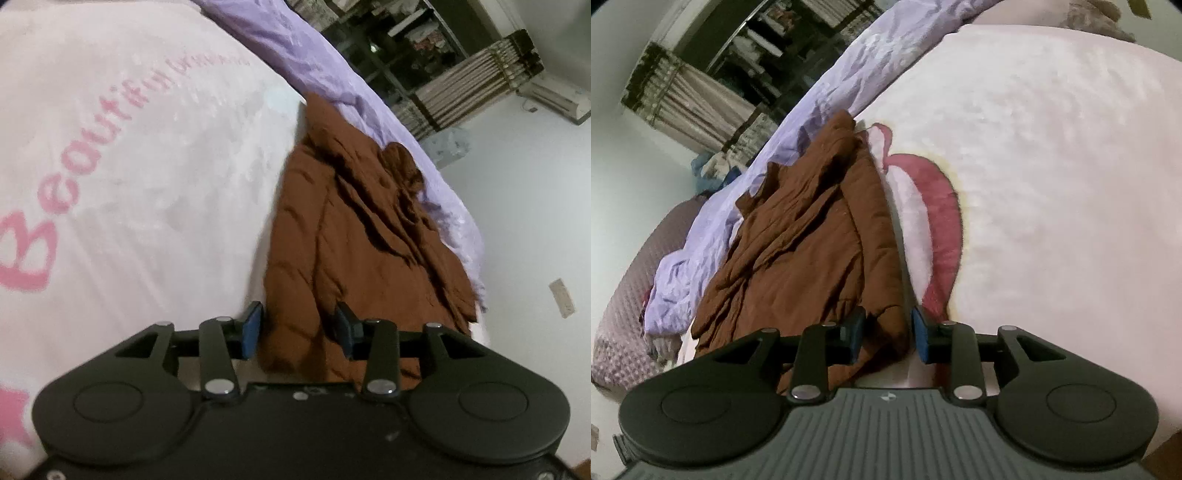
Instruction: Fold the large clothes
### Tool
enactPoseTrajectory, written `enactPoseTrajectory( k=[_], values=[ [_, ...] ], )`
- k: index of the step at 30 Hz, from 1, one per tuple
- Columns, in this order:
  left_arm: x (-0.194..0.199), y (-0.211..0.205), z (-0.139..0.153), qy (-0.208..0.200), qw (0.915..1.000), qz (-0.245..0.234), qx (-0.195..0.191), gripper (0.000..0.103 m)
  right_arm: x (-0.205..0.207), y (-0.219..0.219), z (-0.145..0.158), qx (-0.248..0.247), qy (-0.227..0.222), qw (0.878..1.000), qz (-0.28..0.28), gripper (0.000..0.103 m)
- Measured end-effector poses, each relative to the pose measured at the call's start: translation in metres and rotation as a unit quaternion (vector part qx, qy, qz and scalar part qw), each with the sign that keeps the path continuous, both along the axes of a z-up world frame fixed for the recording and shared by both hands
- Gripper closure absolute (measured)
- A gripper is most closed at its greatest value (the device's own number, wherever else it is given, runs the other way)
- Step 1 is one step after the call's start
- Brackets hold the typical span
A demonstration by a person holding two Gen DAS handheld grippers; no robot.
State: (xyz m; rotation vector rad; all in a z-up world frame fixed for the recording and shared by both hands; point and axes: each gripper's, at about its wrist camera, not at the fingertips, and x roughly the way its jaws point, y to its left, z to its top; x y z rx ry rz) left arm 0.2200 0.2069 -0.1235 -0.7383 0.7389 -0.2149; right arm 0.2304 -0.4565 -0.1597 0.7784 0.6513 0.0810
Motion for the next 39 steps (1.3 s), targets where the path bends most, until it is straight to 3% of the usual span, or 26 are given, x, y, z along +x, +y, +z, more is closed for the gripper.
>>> enactPoseTrajectory(
  k=[1,3,12,14,16,17,19,21,24,29,33,39],
  values=[
    [0.005,-0.003,0.004,0.002,0.9998,0.006,0.020,0.049,0.002,0.000,0.000,-0.004,0.001,1.000,0.002,0.066],
    [0.012,-0.007,0.005,0.003,0.9995,-0.002,0.032,0.049,0.008,0.001,-0.001,-0.006,0.003,1.000,0.007,0.063],
    [0.023,-0.014,0.001,0.010,0.9997,-0.019,0.009,0.049,0.020,0.005,-0.002,0.001,0.002,0.999,0.040,0.056],
    [0.025,-0.010,-0.001,0.015,0.9997,-0.018,-0.006,0.054,0.020,0.005,-0.001,-0.001,0.002,0.999,0.046,0.056],
    [0.022,-0.011,0.001,0.020,0.9997,-0.015,0.008,0.072,0.020,0.006,0.000,-0.009,0.000,0.999,0.053,0.056],
    [0.021,-0.011,0.001,0.019,0.9997,-0.013,0.012,0.074,0.020,0.007,0.001,-0.013,0.000,0.998,0.056,0.057],
    [0.019,-0.013,0.004,0.011,0.9998,-0.015,0.008,0.083,0.020,0.007,0.001,-0.012,0.001,0.998,0.055,0.073],
    [0.018,-0.016,0.009,0.004,0.9998,-0.017,0.010,0.085,0.021,0.005,0.000,-0.003,0.005,0.999,0.053,0.086],
    [0.019,-0.019,0.017,-0.008,0.9996,-0.017,0.023,0.087,0.018,0.004,0.002,0.000,-0.010,0.999,0.046,0.088],
    [0.021,-0.017,0.029,-0.021,0.9997,-0.011,0.007,0.088,0.016,0.003,0.014,0.014,-0.030,0.998,0.045,0.089],
    [0.028,-0.017,0.046,-0.040,0.9991,-0.014,0.009,0.088,0.018,-0.001,0.030,0.038,-0.058,0.997,0.042,0.089],
    [0.051,-0.025,0.073,-0.069,0.9972,-0.021,0.020,0.089,0.035,0.001,0.059,0.033,-0.086,0.995,0.040,0.090]
  ],
)
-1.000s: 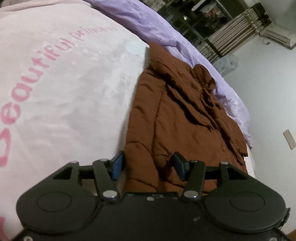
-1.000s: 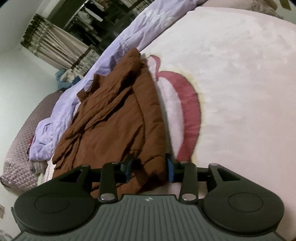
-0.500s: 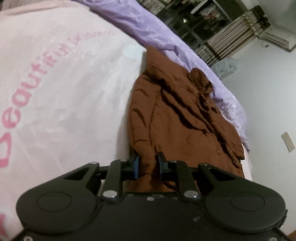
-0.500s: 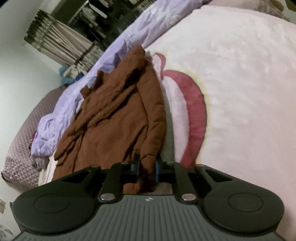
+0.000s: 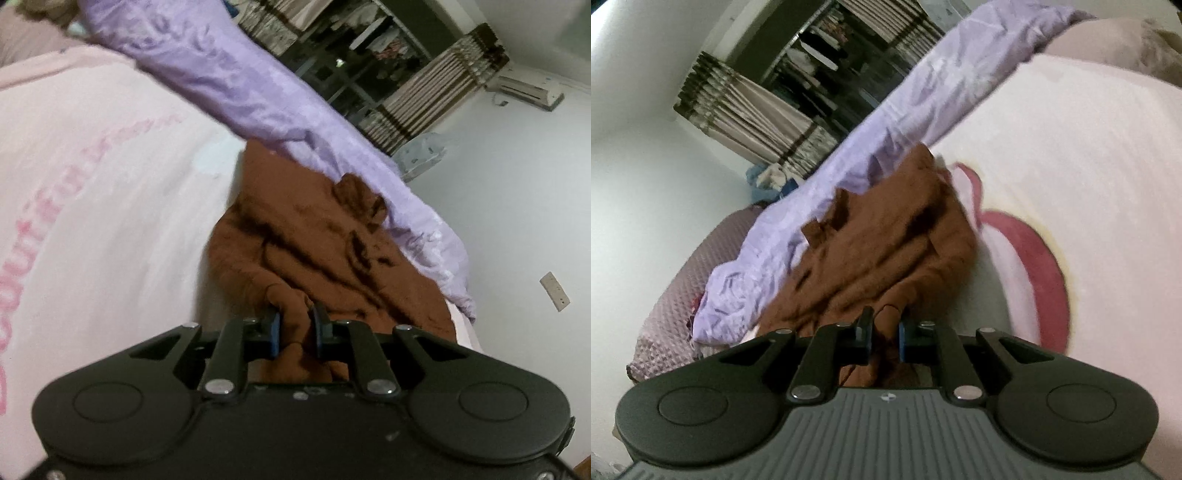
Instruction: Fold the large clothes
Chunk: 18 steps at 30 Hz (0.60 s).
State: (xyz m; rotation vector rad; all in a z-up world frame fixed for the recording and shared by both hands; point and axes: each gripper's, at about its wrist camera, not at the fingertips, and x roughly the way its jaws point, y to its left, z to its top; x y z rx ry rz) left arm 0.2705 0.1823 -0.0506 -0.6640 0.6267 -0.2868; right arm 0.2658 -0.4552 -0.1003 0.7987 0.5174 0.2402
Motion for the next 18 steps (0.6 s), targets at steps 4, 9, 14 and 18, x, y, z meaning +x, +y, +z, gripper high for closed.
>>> enactPoseTrajectory(
  k=[4,9,14,18],
  values=[
    [0.028,-0.004,0.018,-0.019,0.9998,0.000,0.009,0.090,0.026,-0.004,0.021,0.010,-0.019,1.000,-0.012,0.091],
    [0.078,-0.007,0.042,-0.035,0.9992,-0.011,0.014,0.090,0.078,-0.009,0.051,0.004,-0.033,0.999,-0.009,0.091],
    [0.142,-0.010,0.057,-0.040,0.9988,-0.007,0.029,0.090,0.142,-0.013,0.073,0.001,-0.034,0.999,-0.017,0.091],
    [0.201,-0.014,0.050,-0.030,0.9986,0.004,0.043,0.090,0.202,-0.020,0.073,-0.004,-0.018,0.999,-0.035,0.091]
  ],
)
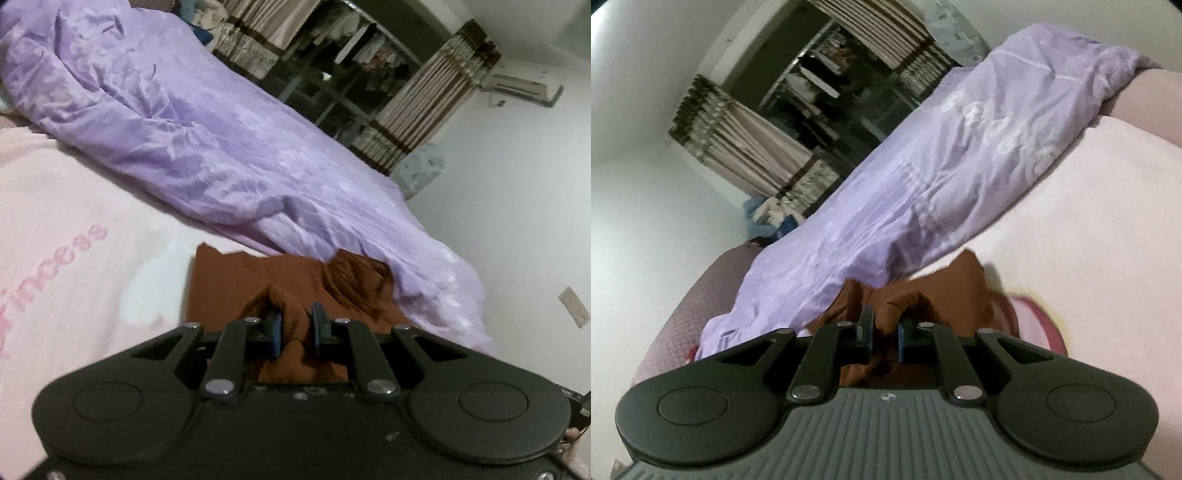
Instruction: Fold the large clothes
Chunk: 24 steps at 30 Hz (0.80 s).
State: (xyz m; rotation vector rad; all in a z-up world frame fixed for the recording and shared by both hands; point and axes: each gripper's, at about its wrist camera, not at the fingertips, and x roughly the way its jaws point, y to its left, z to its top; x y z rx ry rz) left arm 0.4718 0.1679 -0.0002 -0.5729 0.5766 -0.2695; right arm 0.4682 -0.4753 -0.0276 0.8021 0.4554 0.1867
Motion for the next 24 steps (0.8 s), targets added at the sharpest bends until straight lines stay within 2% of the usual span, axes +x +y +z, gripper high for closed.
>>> enactPoseTrajectory(
  k=[3,7,10,13,14,15,16,17,18,21,24],
  values=[
    [0.044,-0.003,-0.017,0.022,0.9996,0.010,0.014,0.090,0.036,-0.005,-0.016,0.004,0.021,1.000,-0.013,0.091],
    [0.088,-0.004,-0.054,0.070,0.9974,0.015,0.010,0.089,0.078,-0.006,-0.048,0.008,0.060,0.998,-0.028,0.091],
    [0.109,0.002,-0.080,0.103,0.9943,0.015,-0.021,0.081,0.097,-0.008,-0.075,0.018,0.088,0.995,-0.033,0.088],
    [0.113,0.024,-0.086,0.117,0.9887,0.008,-0.093,0.071,0.099,-0.017,-0.094,0.073,0.096,0.992,-0.034,0.078],
    [0.109,0.032,-0.081,0.106,0.9885,0.006,-0.107,0.068,0.098,-0.022,-0.094,0.094,0.091,0.991,-0.031,0.071],
    [0.103,0.037,-0.074,0.094,0.9895,0.005,-0.110,0.061,0.093,-0.026,-0.093,0.110,0.078,0.991,-0.023,0.060],
    [0.094,0.041,-0.064,0.074,0.9925,0.007,-0.097,0.047,0.088,-0.029,-0.090,0.111,0.063,0.992,-0.020,0.052],
    [0.085,0.043,-0.053,0.055,0.9957,0.018,-0.072,0.042,0.080,-0.030,-0.083,0.095,0.047,0.994,-0.023,0.035],
    [0.079,0.042,-0.045,0.038,0.9978,0.023,-0.050,0.042,0.074,-0.031,-0.076,0.073,0.035,0.996,-0.027,0.026],
    [0.066,0.035,-0.034,0.005,1.0000,0.002,-0.004,0.042,0.066,-0.026,-0.064,0.009,0.015,1.000,-0.020,0.026],
    [0.073,0.019,-0.043,0.023,0.9993,0.001,0.031,0.042,0.071,-0.014,-0.067,-0.029,0.041,0.999,-0.020,0.026]
  ],
)
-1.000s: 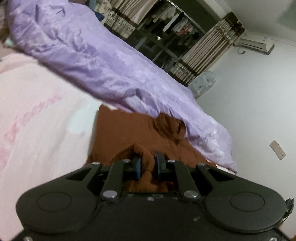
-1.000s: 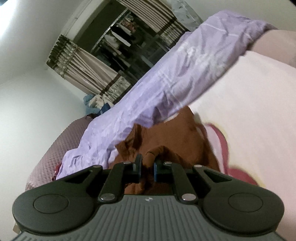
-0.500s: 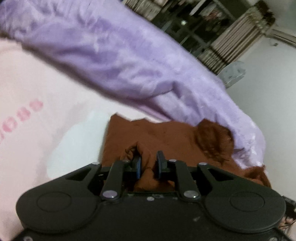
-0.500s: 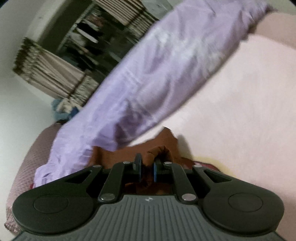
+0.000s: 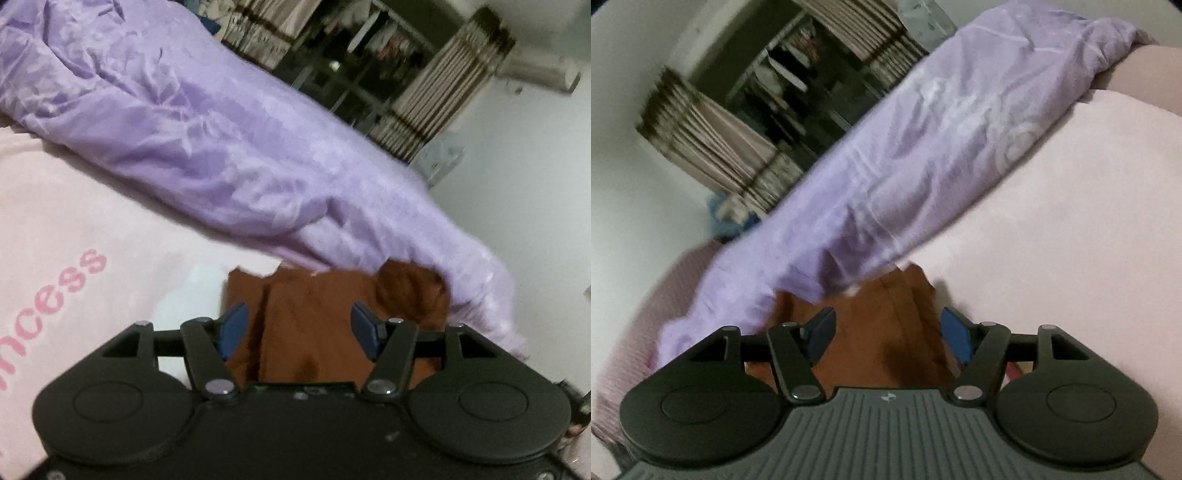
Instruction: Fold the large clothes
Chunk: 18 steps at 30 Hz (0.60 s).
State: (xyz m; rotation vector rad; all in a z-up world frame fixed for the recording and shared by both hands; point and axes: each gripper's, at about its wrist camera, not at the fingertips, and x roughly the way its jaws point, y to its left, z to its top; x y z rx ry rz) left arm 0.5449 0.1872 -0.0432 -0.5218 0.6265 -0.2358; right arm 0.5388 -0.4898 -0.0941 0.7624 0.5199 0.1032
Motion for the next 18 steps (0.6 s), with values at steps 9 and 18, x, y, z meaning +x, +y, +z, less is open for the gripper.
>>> enactPoseTrajectory(
  k=[9,18],
  values=[
    [0.023,-0.036,-0.030,0.028,0.9994,0.000,0.018,0.048,0.011,0.037,0.001,-0.075,0.003,0.997,0.008,0.029],
    [-0.003,-0.040,0.011,-0.054,0.9959,0.007,0.073,0.095,0.005,0.040,0.030,-0.100,-0.023,0.995,-0.011,0.096]
  ],
)
